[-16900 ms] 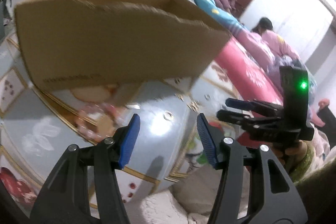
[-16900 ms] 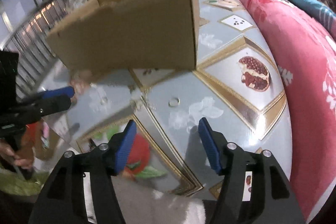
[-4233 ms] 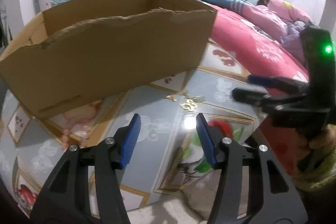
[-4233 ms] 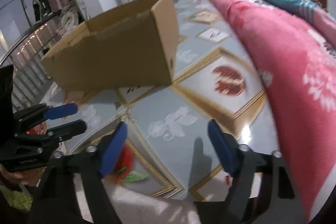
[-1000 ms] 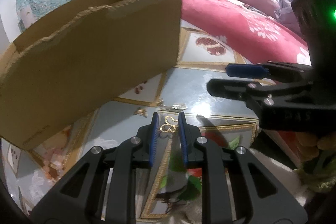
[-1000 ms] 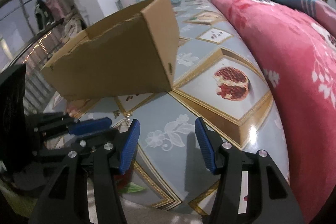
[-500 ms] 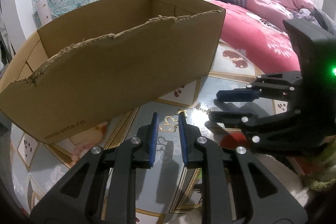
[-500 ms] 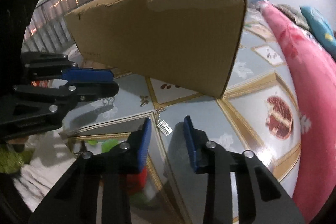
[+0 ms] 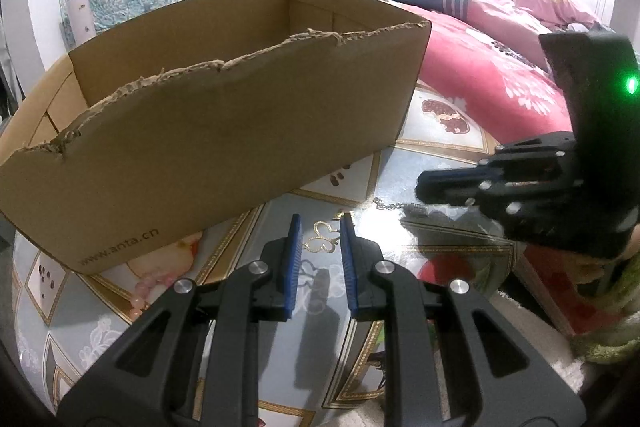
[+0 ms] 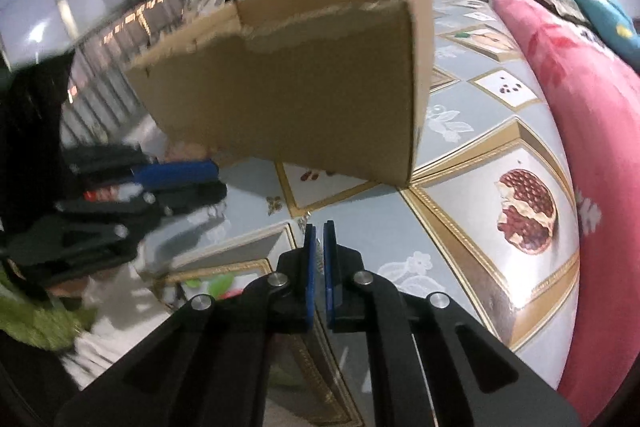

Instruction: Organize jewelry

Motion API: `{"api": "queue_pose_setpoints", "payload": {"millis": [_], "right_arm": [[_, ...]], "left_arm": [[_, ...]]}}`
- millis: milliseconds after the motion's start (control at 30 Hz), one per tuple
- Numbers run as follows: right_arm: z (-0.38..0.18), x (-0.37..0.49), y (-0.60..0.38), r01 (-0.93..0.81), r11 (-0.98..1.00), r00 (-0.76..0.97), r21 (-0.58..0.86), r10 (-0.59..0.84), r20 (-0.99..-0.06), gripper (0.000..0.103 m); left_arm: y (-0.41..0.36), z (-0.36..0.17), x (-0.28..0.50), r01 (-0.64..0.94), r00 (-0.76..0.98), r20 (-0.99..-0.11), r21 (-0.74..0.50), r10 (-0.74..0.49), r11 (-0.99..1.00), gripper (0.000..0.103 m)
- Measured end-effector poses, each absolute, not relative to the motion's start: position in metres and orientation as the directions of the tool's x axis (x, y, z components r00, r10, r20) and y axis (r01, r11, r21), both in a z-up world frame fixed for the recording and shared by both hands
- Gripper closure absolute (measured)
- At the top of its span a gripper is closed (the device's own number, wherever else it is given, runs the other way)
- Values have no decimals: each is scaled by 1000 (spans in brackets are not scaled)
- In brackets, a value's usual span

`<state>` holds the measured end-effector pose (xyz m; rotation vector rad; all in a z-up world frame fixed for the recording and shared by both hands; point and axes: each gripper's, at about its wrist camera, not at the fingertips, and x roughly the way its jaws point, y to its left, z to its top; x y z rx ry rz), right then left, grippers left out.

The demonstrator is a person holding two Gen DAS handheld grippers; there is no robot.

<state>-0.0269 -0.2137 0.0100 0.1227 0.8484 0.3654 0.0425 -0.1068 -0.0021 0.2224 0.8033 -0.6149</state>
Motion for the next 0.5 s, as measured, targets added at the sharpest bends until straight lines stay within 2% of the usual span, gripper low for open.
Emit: {"api": "queue_pose_setpoints", "payload": {"millis": [167, 300, 367, 467, 500], "right_arm": [[20, -34, -228, -234, 924, 635, 302, 380, -672, 99], [24, -36, -226, -239, 921, 626, 307, 388, -676, 99], [23, -39, -218, -256, 933, 613, 253, 359, -704, 96], [17, -35, -206, -287, 940, 592, 183, 324, -738, 84], [16, -33, -204, -296, 941, 589, 166, 317, -744, 83]], "left_arm": [[-106, 0, 40, 596, 535, -724, -41, -435, 802, 85], [-104, 2, 38, 599, 537, -721, -40, -438, 800, 85], [-104, 2, 38, 599, 536, -721, -42, -439, 799, 85], [-103, 2, 38, 601, 534, -722, -42, -440, 798, 85], [-103, 3, 38, 601, 534, -722, -41, -440, 798, 85]]}}
